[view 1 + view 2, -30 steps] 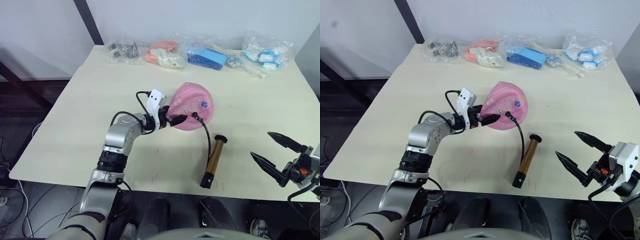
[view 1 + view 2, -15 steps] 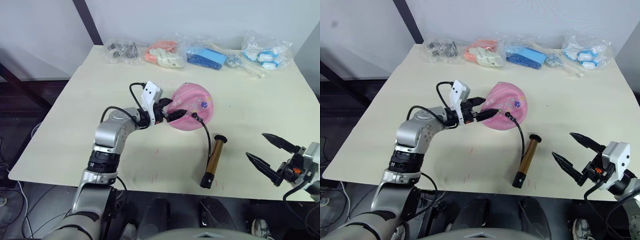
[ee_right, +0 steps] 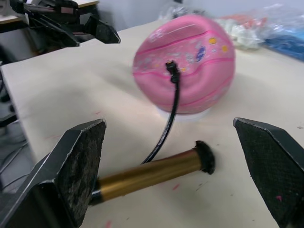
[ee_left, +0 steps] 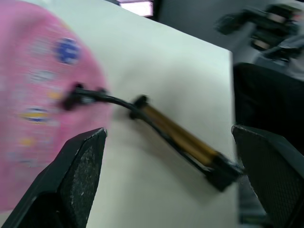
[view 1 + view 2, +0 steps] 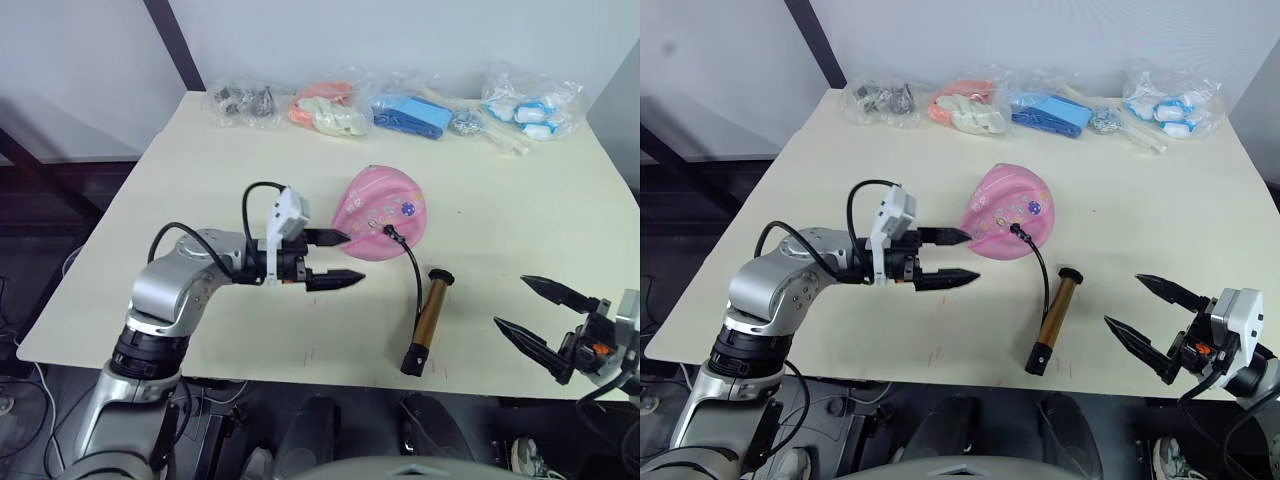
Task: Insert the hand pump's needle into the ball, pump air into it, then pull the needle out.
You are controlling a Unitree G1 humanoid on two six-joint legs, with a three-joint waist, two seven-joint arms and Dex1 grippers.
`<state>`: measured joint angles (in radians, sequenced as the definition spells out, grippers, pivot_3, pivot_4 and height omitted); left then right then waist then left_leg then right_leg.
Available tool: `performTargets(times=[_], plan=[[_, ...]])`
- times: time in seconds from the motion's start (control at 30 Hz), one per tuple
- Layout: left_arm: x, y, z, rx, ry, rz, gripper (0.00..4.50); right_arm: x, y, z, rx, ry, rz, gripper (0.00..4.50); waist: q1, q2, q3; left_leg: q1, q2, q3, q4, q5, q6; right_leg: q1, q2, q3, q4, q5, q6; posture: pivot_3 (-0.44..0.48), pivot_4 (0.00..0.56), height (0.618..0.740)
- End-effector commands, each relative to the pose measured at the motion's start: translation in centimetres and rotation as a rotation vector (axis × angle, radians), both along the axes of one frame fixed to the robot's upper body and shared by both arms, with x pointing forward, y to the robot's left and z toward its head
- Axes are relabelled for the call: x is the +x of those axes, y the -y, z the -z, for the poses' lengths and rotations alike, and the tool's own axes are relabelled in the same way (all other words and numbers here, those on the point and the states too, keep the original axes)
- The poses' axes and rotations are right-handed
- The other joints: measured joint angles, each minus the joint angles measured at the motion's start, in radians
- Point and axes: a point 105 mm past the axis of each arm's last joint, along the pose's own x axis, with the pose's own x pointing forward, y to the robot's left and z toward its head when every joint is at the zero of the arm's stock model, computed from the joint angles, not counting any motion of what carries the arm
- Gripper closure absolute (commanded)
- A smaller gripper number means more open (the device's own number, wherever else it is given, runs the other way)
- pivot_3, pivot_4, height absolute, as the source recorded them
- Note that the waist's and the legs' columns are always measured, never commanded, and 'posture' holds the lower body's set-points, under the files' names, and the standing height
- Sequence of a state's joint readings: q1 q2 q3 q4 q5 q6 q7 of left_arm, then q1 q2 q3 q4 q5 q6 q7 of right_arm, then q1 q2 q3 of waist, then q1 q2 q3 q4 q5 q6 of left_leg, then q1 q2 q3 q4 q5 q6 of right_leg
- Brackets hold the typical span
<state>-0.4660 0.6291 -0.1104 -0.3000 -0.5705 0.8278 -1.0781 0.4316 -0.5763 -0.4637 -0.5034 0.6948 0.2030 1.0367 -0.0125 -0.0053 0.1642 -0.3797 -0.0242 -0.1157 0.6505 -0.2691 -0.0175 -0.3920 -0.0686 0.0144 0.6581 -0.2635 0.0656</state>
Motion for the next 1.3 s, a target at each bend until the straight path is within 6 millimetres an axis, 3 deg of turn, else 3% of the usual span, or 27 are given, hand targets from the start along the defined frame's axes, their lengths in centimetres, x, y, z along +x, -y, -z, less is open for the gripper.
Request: performTargets(times=[0.03,0.53,0.9,1.3], plan=[[-1.1,1.9,0.5,0.022,-0.012,0.002,0.02,-1.0,0.9,-1.3,-0.018,0.055,-0.039,0.00,0.000,0.000,0.000,0.000,0.000,0.000,0.000,0.000,0.000,0.000,0.000,0.001,0.000,0.000,0.000,0.000,0.150,0.740],[-2.3,7.1,5.2,0.145,-0.019,-0.053,0.02,-3.0,3.8,-1.7,-0.118,0.053,-0.092,0.00,0.001,-0.001,0.001,0.001,0.000,0.005,0.002,-0.002,0.003,0.000,0.000,0.005,0.001,0.000,0.000,0.000,0.150,0.740],[-2.2,11.1,7.7,0.227,0.001,-0.120,0.02,-3.8,3.1,-1.5,-0.121,0.046,-0.102,0.00,0.000,-0.001,0.000,0.002,0.000,0.007,0.003,-0.002,0.004,0.000,0.000,0.007,0.002,0.000,0.000,0.000,0.150,0.740],[-1.9,12.7,9.8,0.322,-0.003,-0.189,0.02,-3.9,3.1,-1.5,-0.126,0.046,-0.086,0.00,0.001,-0.001,0.000,0.002,-0.001,0.008,0.003,-0.002,0.004,0.000,0.000,0.007,0.002,0.000,0.000,0.000,0.150,0.740]])
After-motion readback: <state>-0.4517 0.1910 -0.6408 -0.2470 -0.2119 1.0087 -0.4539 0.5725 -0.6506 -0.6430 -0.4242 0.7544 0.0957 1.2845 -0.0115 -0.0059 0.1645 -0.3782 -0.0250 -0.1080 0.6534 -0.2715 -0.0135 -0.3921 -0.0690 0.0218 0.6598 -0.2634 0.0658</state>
